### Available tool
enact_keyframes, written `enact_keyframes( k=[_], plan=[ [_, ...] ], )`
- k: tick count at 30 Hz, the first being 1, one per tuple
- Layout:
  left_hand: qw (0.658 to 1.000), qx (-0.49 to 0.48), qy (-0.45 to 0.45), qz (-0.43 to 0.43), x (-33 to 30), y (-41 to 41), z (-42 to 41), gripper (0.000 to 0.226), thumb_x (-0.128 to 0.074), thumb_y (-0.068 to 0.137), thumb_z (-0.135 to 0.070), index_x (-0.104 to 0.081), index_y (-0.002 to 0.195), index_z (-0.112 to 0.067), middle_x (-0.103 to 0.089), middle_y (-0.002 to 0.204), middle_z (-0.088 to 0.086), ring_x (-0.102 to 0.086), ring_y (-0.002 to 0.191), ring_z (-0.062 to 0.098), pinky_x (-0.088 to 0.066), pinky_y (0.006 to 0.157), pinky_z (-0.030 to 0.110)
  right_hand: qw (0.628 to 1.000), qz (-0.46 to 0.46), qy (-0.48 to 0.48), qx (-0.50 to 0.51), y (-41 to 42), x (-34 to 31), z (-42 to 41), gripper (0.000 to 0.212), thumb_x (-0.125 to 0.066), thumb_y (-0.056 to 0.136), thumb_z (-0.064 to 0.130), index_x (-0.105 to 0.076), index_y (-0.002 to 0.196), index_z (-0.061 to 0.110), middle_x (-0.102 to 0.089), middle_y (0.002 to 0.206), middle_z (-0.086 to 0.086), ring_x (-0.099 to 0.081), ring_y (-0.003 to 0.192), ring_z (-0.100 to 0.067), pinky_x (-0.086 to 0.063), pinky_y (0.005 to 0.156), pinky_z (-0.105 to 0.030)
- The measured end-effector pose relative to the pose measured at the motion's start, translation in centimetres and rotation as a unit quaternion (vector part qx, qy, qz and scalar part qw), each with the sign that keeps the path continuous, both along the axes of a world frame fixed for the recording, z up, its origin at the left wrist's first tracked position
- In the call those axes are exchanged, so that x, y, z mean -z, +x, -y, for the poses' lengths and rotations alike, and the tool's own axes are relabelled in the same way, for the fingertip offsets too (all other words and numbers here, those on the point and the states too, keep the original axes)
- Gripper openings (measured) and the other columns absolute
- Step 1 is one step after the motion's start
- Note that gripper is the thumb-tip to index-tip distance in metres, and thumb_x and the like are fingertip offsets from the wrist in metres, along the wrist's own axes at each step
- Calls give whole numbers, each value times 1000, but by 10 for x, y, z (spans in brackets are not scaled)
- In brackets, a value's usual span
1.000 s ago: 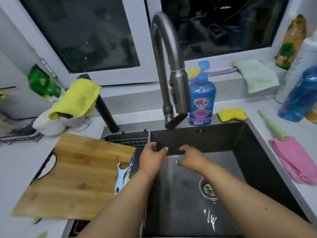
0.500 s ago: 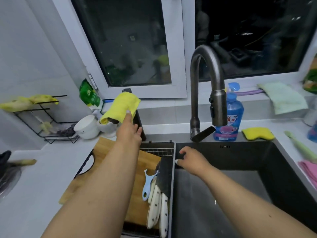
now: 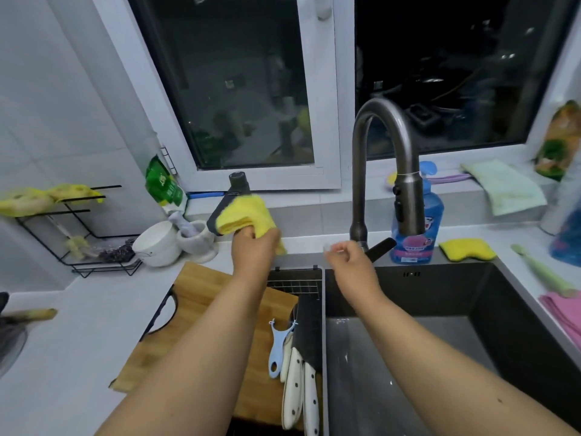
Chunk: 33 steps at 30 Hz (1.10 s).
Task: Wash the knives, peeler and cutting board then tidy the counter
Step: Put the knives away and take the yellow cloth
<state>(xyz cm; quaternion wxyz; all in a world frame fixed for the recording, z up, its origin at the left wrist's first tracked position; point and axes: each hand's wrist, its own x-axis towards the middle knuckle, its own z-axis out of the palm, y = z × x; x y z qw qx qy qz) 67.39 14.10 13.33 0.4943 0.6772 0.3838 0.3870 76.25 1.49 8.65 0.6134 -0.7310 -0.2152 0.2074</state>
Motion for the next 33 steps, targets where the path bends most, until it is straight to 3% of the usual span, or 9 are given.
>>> enact_keyframes(
  k=[2, 4, 7, 11, 15, 18, 25, 29, 33],
  plan=[
    [966, 123, 183, -136, -8, -5, 7, 15, -68, 70, -17, -56, 72, -7, -51, 80, 3, -53, 78, 23, -46, 66, 29, 987, -136, 85, -1, -7, -13, -7, 38, -38, 98, 47, -53, 119, 18, -61, 110, -7, -58, 104, -23, -48, 87, -34],
    [904, 275, 225, -237, -14, -4, 18, 27, -71, 67, -24, -62, 80, -3, -53, 99, 8, -54, 94, 25, -48, 81, 35, 923, -343, 170, -40, -15, -19, -8, 63, -28, 96, 60, -57, 122, 11, -66, 114, -15, -62, 104, -28, -50, 84, -41],
    [874, 422, 41, -237, -7, -7, 33, 49, -62, 70, -49, -63, 85, -2, -58, 108, 17, -55, 107, 35, -43, 97, 46, 777, -571, 262, -39, -26, -8, -2, 84, -28, 87, 74, -65, 111, 2, -68, 105, -28, -65, 95, -40, -51, 80, -50],
    [891, 402, -200, -65, 18, -18, 32, 64, -49, 84, -66, -71, 103, -9, -68, 116, 9, -59, 117, 25, -39, 108, 40, 706, -618, 344, 36, -37, 14, 3, 75, -22, 95, 62, -53, 127, 2, -56, 119, -35, -53, 110, -48, -38, 93, -57],
    [930, 280, -236, 31, 24, -23, 27, 52, -37, 100, -45, -66, 100, -2, -69, 105, 15, -64, 105, 26, -50, 95, 37, 671, -621, 382, 136, -34, 27, 11, 52, -25, 101, 38, -45, 138, 7, -49, 135, -25, -49, 118, -42, -34, 103, -52],
    [964, 167, -173, -110, 42, -28, 17, 28, -46, 99, -30, -61, 90, -9, -62, 84, 8, -60, 80, 21, -52, 75, 35, 656, -622, 376, 206, -24, 37, 21, 42, -30, 100, 30, -53, 131, 12, -60, 121, -19, -57, 107, -37, -42, 99, -46],
    [836, 219, -55, -501, 139, -57, 28, 22, -55, 92, -32, -57, 96, -11, -60, 88, 5, -64, 88, 23, -47, 64, 27, 695, -580, 364, 220, -4, 46, 37, 44, -49, 96, 33, -48, 135, 14, -52, 133, -18, -51, 120, -37, -36, 108, -51],
    [825, 174, -35, -537, 174, -60, 39, 37, -61, 86, -38, -57, 112, -12, -65, 112, 8, -62, 101, 24, -45, 73, 26, 702, -587, 342, 214, 2, 56, 45, 47, -56, 92, 37, -49, 133, 16, -53, 129, -17, -51, 117, -39, -36, 106, -55],
    [824, 148, -37, -545, 180, -59, 43, 30, -56, 92, -36, -59, 103, -8, -64, 113, 12, -60, 104, 26, -39, 69, 25, 698, -597, 336, 210, 11, 64, 52, 46, -58, 90, 40, -52, 130, 17, -57, 122, -18, -55, 107, -40, -39, 103, -55]
  ],
)
